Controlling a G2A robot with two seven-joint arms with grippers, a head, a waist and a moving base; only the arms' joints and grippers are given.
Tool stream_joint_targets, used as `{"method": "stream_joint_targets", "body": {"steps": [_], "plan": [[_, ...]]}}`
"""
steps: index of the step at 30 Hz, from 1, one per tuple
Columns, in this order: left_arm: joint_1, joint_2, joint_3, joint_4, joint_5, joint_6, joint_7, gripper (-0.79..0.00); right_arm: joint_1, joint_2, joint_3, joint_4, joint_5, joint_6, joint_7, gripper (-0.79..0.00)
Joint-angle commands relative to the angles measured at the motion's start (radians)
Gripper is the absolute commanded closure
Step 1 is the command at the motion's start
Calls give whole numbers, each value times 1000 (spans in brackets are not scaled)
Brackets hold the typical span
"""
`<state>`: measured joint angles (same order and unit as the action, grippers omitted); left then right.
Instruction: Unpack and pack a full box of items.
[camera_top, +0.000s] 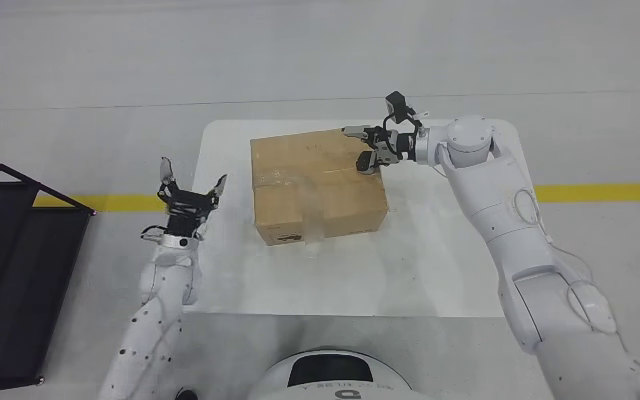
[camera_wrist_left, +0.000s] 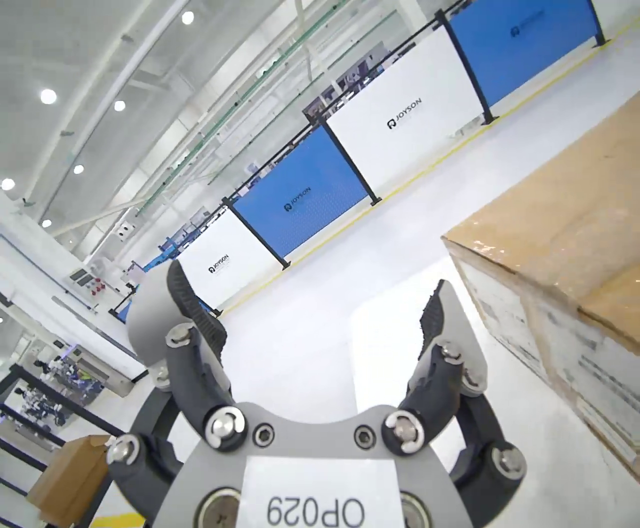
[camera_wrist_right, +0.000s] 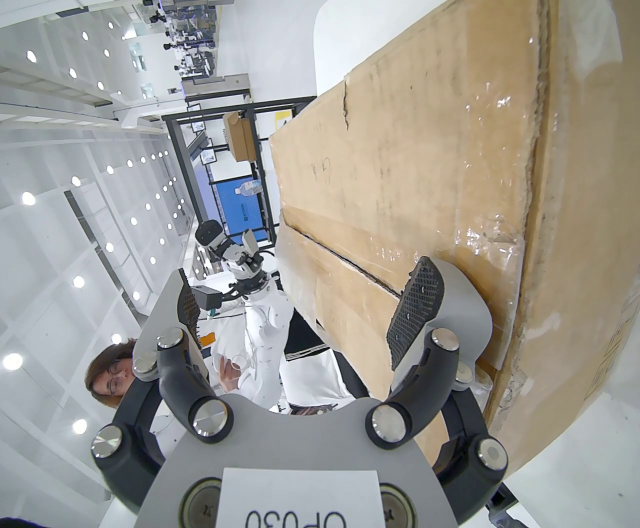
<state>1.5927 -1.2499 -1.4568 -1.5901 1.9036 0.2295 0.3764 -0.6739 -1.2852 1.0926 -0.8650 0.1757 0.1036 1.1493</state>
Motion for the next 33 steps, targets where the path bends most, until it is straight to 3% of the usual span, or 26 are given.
{"method": "stream_joint_targets", "body": {"steps": [1, 11, 21, 33], "plan": [[-18, -2, 23, 1, 32, 0, -15, -785, 0, 0, 0, 0, 0, 0, 0, -785], [-121, -12, 104, 44, 176, -37, -160, -785, 0, 0, 0, 0, 0, 0, 0, -785], [-168, -22, 178, 94, 251, -64, -192, -785, 0, 0, 0, 0, 0, 0, 0, -785], [-208, -29, 204, 113, 266, -77, -200, -785, -2, 0, 2, -3, 1, -3, -9, -785]]}}
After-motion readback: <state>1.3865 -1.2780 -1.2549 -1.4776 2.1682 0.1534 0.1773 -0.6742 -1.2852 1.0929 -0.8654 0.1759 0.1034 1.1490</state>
